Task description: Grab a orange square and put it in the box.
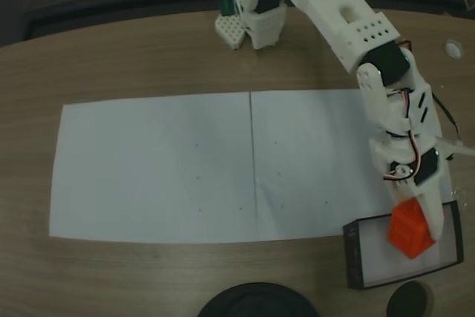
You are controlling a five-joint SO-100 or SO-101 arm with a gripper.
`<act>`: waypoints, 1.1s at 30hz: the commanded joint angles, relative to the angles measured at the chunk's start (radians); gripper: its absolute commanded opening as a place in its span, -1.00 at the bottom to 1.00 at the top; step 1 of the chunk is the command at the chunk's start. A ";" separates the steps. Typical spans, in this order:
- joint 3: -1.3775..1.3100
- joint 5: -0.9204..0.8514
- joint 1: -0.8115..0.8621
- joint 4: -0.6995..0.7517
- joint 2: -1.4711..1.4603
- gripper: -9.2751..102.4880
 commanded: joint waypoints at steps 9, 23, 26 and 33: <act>-0.064 -0.002 -0.003 0.006 0.037 -0.21; -0.107 -0.002 0.057 0.078 0.103 -0.63; -0.100 -0.002 0.120 0.127 0.198 -0.84; -0.101 0.006 0.270 0.433 0.540 -0.84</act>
